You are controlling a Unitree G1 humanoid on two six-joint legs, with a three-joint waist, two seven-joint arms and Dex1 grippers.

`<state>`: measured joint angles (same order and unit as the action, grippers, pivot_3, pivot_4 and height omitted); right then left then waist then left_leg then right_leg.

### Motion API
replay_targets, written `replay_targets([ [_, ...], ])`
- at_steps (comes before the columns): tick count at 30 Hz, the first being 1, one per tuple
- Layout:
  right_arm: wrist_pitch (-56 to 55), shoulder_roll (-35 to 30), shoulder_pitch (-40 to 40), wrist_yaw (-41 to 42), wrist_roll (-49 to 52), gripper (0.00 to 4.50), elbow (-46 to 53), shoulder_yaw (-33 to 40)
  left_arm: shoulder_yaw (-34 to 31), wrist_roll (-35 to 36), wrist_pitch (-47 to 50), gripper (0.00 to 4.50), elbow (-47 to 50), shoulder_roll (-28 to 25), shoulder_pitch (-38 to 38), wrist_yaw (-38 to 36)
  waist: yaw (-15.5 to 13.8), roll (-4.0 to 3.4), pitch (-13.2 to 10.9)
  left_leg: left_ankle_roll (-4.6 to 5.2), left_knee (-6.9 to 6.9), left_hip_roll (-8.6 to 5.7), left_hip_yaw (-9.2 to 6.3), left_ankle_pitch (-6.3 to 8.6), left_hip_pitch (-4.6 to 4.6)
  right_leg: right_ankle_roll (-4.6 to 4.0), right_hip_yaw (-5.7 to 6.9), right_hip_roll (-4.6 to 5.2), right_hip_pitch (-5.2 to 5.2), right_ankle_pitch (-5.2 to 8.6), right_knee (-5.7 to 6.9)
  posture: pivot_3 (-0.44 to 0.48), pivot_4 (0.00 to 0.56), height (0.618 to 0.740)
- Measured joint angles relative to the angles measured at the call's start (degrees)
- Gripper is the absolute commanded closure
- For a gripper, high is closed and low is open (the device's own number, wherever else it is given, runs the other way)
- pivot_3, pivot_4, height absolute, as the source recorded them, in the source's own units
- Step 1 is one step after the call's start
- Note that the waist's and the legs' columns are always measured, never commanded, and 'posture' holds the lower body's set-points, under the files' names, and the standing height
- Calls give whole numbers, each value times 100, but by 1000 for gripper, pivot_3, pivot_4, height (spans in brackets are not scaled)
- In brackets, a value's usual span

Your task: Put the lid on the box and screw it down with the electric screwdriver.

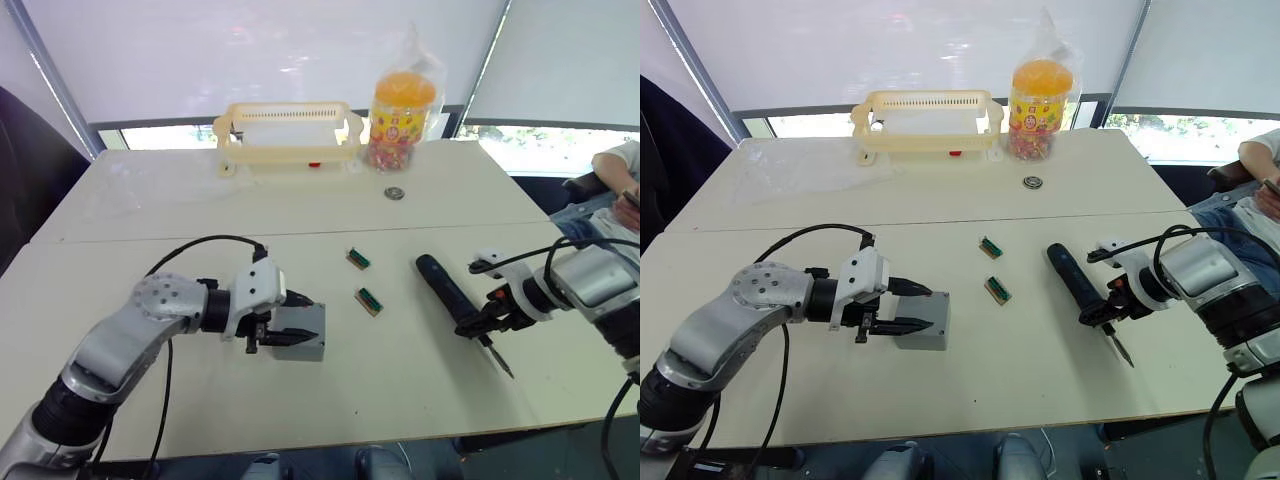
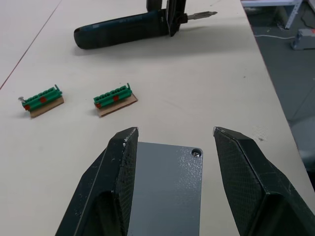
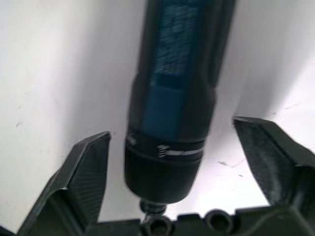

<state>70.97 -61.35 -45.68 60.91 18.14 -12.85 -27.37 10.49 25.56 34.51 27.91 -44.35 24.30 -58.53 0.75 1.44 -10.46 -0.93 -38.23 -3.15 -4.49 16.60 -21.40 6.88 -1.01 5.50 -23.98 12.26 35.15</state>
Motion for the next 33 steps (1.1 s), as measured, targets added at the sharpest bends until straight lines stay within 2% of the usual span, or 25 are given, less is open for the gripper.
replay_targets([
  [2,-21,2,-7,32,-86,76,-49,-8,1,-7,0,2030,21,11,-9,8,-1,0,0,0,0,0,0,0,0,0,0,2,0,0,0,0,150,740],
  [5,-57,-12,19,89,-204,883,-40,-28,1,-16,-2,2030,28,43,-62,40,-12,0,0,0,0,-2,0,0,0,0,0,3,1,0,0,0,150,740],
  [8,-94,-47,145,98,-321,2411,141,-19,1,-46,-2,2030,29,78,-108,109,-13,0,0,0,1,-1,-4,0,-2,1,3,2,0,0,0,0,150,740],
  [9,-84,-41,175,97,-334,2754,160,25,0,-56,-5,2030,29,77,-108,115,-11,0,0,0,1,-1,-4,0,0,1,4,2,0,0,0,0,150,740],
  [17,-109,234,587,-224,-323,2756,293,873,-210,-58,-137,2030,-481,-221,102,-179,7,2,-1,0,0,-2,-2,0,0,-1,2,2,0,0,0,0,150,740],
  [19,-342,726,588,-863,-333,2756,103,1520,-363,18,-139,2030,-737,-245,294,-279,64,-10,-9,0,1,-3,14,-1,-4,-6,-17,2,-16,-6,4,0,150,740],
  [22,-934,1556,583,-1889,-219,2756,313,2930,-684,270,-5,2030,-1142,-271,504,-396,75,-55,-37,-6,8,-2,22,-4,-35,6,-25,1,-73,-12,39,0,150,740],
  [24,-1313,2133,546,-2532,26,2756,1070,3946,-939,422,100,2030,-1350,-283,621,-458,28,-74,-39,-25,10,-3,17,-15,-94,7,-24,0,-154,-10,92,0,150,740],
  [27,-1837,3248,560,-3092,638,2756,2306,4871,-955,320,94,2030,-1626,-252,623,-357,2,-75,-39,-63,28,-1,-5,-37,-109,3,-11,-12,-169,-8,89,0,150,740],
  [31,-2883,4501,1139,-3557,977,2756,3733,4678,-932,419,312,2030,-1405,-301,484,-429,15,-76,-39,-43,19,-3,-2,-25,-109,4,-16,2,-154,-9,83,0,150,740],
  [33,-3225,4863,1544,-3584,1023,2756,3870,4261,-914,549,513,2030,-1161,-301,446,-457,5,-75,-40,-27,0,-13,0,-17,-105,8,-18,8,-138,-14,69,0,150,740],
])
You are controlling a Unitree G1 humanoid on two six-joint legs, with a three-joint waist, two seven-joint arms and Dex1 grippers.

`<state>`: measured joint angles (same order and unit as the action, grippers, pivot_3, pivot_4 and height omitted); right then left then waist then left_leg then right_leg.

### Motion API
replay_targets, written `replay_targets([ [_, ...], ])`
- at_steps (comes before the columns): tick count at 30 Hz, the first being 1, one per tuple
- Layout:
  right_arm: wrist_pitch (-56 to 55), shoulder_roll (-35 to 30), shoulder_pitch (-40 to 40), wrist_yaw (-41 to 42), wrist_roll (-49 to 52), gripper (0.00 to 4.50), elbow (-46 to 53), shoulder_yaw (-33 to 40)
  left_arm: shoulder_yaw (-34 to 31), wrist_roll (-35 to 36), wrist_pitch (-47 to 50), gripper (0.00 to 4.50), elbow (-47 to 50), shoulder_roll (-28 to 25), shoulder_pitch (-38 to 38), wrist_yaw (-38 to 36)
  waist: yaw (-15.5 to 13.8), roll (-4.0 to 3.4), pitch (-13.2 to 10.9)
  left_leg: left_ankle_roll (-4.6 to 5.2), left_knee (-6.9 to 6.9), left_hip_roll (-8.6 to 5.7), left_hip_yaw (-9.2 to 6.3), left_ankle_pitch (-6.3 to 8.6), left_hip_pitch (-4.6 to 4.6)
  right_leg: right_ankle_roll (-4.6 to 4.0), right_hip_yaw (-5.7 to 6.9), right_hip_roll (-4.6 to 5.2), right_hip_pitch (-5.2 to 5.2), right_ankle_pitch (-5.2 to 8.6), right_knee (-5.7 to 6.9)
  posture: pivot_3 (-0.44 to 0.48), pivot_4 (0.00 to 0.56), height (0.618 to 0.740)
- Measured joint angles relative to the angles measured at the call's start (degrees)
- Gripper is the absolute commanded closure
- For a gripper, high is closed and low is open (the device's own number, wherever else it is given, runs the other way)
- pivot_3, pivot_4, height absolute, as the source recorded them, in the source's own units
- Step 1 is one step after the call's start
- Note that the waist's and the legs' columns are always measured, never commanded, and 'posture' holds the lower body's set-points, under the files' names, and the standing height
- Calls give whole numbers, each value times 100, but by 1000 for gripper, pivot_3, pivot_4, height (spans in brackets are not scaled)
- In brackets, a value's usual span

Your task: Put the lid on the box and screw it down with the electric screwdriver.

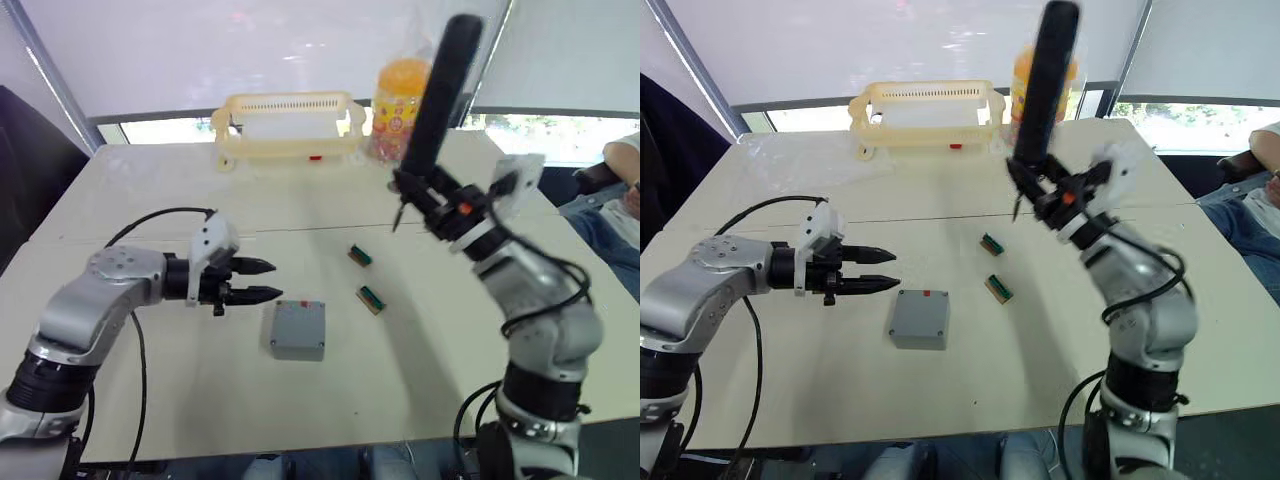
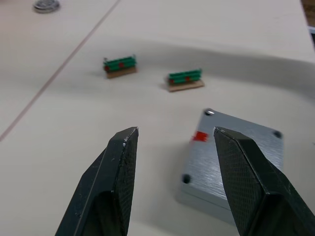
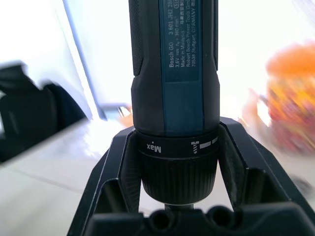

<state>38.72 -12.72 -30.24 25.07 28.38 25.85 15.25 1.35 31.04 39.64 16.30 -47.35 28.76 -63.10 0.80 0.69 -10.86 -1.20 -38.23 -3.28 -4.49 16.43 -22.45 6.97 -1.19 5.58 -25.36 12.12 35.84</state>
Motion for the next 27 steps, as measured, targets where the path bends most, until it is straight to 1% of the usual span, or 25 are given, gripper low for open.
replay_targets([
  [1,-112,96,98,-4,-17,2756,-6,-104,4,26,22,2030,62,0,-7,-2,-7,-1,0,0,-3,0,-1,-1,3,1,0,0,5,-2,0,0,150,740],
  [4,-1134,393,641,207,-462,2756,-166,-922,114,68,140,2030,359,11,-139,17,12,-4,-2,-1,0,1,0,-3,23,-1,1,-5,15,-2,12,0,150,740],
  [7,-1327,696,907,275,-454,2756,-228,-1517,260,31,144,2030,436,86,-198,113,38,-4,-2,-12,6,6,-4,-9,23,-3,0,-17,1,-1,24,0,150,740],
  [11,-1352,763,1095,196,-386,2756,-188,-1658,397,-130,0,2030,468,73,-365,144,30,-4,-1,-16,7,7,-5,-12,23,-4,-1,-18,2,-1,22,0,150,740],
  [15,-1378,791,1320,118,-351,2756,-162,-1840,660,-415,-194,2030,275,188,-503,196,20,-4,-2,-16,7,5,-6,-12,22,-7,0,-18,2,-3,23,0,150,740],
  [27,-1580,821,1612,-21,-408,2756,-130,-2272,917,-840,-770,2030,9,271,-579,103,21,-3,-1,-16,8,4,-6,-11,23,-7,1,-21,2,-2,22,0,150,740],
])
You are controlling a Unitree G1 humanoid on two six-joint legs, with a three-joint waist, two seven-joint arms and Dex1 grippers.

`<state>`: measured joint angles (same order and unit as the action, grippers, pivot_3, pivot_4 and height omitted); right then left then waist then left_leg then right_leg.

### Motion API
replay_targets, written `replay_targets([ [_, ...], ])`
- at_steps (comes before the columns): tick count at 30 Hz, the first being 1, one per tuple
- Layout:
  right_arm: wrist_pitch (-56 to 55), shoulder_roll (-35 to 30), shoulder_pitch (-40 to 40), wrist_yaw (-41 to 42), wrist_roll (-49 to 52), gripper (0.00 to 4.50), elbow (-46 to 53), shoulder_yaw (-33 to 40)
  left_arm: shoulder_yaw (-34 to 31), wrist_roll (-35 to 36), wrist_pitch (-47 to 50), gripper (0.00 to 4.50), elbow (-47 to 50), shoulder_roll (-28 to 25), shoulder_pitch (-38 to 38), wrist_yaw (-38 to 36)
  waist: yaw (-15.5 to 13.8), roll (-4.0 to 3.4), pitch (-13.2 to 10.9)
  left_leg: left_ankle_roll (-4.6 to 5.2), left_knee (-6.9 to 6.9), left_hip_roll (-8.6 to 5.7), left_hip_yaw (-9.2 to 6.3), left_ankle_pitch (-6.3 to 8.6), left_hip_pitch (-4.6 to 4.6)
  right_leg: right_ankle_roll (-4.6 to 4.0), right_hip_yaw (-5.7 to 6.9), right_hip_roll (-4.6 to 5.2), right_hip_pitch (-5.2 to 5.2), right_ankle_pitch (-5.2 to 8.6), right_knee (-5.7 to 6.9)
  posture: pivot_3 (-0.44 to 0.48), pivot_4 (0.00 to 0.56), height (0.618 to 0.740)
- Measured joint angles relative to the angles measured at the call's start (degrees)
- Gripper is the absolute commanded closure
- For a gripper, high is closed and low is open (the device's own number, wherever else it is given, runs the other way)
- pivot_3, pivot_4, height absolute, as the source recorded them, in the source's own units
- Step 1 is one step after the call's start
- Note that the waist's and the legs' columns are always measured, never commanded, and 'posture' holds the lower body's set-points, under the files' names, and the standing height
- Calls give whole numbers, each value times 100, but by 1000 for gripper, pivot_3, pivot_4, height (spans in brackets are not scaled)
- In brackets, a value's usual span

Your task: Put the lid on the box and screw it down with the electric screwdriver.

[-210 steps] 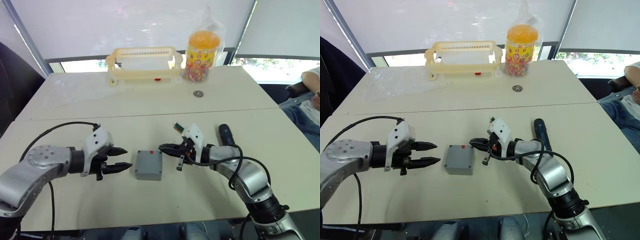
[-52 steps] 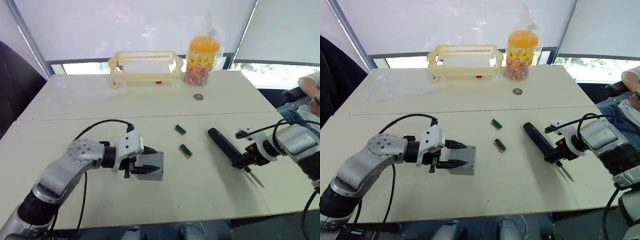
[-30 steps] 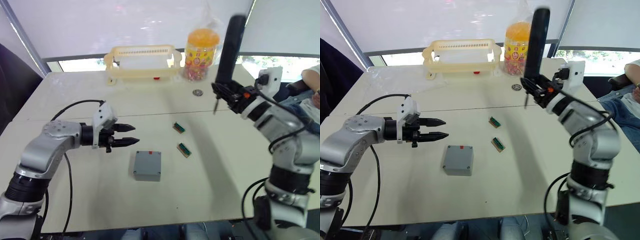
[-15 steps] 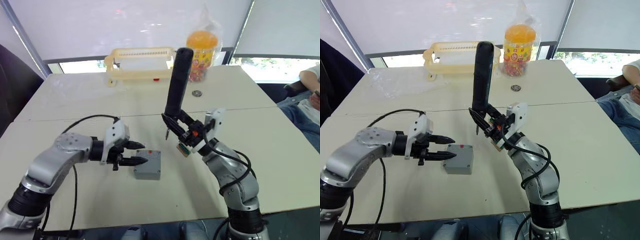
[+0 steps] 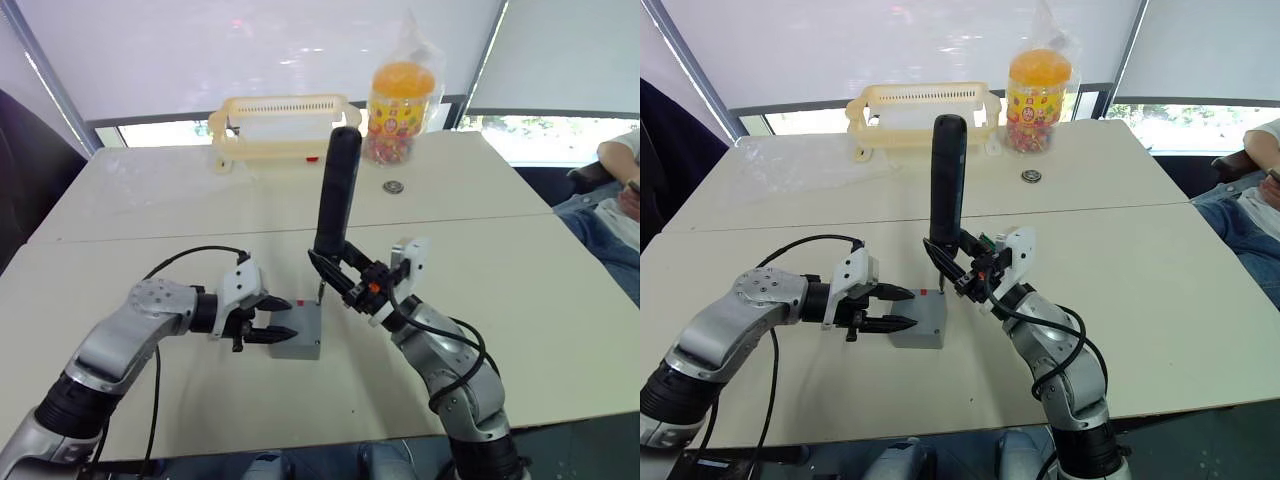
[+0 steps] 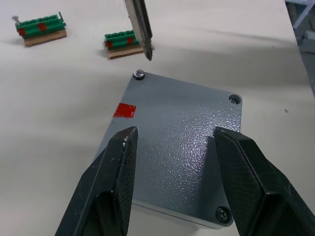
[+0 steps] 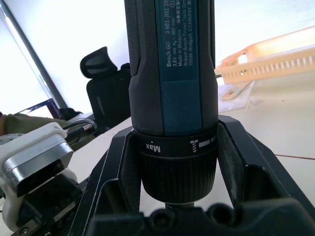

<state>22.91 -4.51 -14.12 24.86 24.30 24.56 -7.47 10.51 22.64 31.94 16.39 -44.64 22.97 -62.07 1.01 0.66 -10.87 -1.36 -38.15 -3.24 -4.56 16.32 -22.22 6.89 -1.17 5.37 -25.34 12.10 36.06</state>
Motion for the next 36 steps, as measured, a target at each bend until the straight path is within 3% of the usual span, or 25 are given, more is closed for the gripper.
replay_targets([
  [36,-825,-6,63,10,-387,2756,-594,-257,61,-192,-135,2030,35,41,-33,47,-2,1,2,0,0,0,0,0,10,0,0,0,11,0,0,0,150,740],
])
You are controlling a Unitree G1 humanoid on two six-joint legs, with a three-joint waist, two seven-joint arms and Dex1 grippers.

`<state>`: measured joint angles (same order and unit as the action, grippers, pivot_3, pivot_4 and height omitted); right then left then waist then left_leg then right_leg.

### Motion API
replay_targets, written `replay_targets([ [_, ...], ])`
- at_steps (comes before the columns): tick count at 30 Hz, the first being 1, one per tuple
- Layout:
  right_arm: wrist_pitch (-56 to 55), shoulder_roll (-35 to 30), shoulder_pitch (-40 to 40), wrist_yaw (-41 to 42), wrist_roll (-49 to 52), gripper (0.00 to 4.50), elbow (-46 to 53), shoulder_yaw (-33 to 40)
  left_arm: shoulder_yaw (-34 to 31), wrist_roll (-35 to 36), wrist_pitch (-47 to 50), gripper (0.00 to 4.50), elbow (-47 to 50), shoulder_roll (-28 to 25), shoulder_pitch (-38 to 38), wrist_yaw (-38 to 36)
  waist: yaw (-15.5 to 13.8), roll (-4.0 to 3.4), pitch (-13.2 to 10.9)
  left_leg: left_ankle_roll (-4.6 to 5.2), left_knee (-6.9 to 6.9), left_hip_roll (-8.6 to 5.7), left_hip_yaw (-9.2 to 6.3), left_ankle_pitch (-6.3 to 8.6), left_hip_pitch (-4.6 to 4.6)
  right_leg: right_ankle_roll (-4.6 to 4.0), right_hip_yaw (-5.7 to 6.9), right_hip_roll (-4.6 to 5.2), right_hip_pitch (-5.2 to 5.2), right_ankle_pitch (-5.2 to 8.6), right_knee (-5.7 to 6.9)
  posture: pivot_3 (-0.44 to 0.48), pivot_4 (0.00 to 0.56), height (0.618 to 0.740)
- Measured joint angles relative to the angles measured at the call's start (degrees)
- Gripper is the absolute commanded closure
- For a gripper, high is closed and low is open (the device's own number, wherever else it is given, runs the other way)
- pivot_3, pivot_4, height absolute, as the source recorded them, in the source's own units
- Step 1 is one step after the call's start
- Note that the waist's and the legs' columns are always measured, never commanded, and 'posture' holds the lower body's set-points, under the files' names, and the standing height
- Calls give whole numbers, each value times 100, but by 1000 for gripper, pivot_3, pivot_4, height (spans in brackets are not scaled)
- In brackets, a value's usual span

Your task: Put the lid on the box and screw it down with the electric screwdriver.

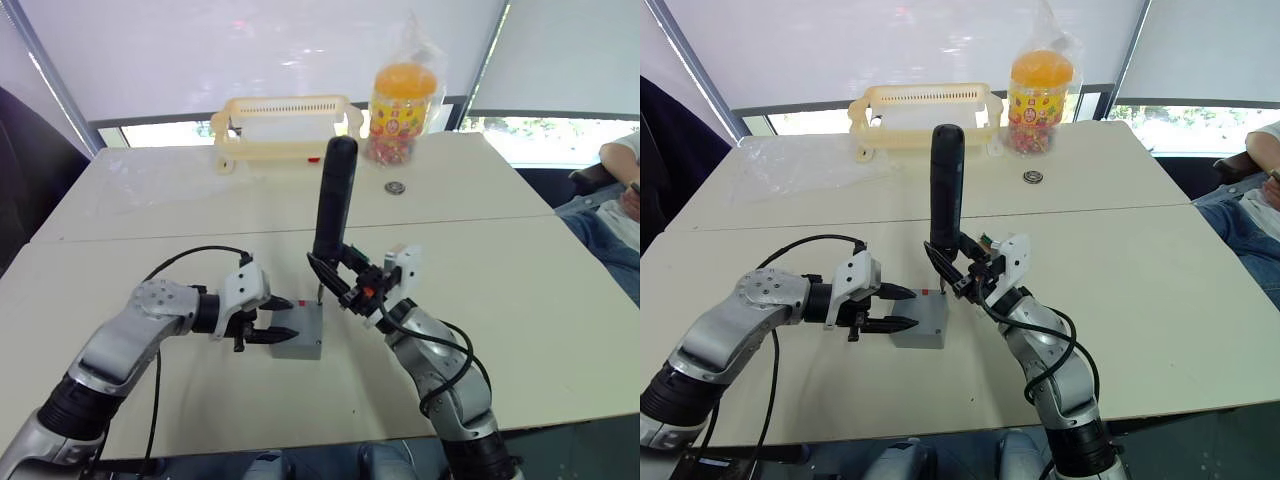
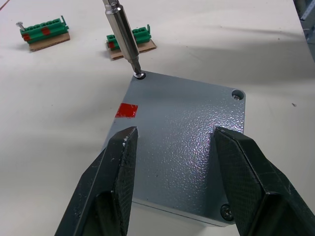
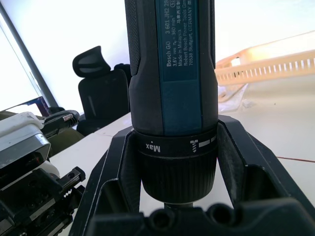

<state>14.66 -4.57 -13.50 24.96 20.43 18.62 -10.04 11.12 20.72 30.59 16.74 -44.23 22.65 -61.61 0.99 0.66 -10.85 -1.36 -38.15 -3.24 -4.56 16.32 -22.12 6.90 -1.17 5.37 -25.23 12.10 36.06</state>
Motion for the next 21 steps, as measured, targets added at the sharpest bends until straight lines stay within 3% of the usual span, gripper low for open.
replay_targets([
  [9,-274,-161,1,126,-246,2756,-91,-132,0,1,41,2030,9,9,0,16,1,1,1,0,2,0,0,0,20,0,0,0,19,0,-1,0,150,740],
  [13,-311,-286,1,235,-321,2756,-96,-191,34,-5,57,2030,9,9,-4,9,-1,1,1,8,15,4,0,5,75,-2,3,-2,76,6,-19,0,150,740],
  [21,-435,-393,-1,346,-417,2756,-144,-282,47,-15,51,2030,9,29,-5,22,-2,2,6,8,15,4,-2,6,76,-3,4,-2,77,7,-19,0,150,740],
])
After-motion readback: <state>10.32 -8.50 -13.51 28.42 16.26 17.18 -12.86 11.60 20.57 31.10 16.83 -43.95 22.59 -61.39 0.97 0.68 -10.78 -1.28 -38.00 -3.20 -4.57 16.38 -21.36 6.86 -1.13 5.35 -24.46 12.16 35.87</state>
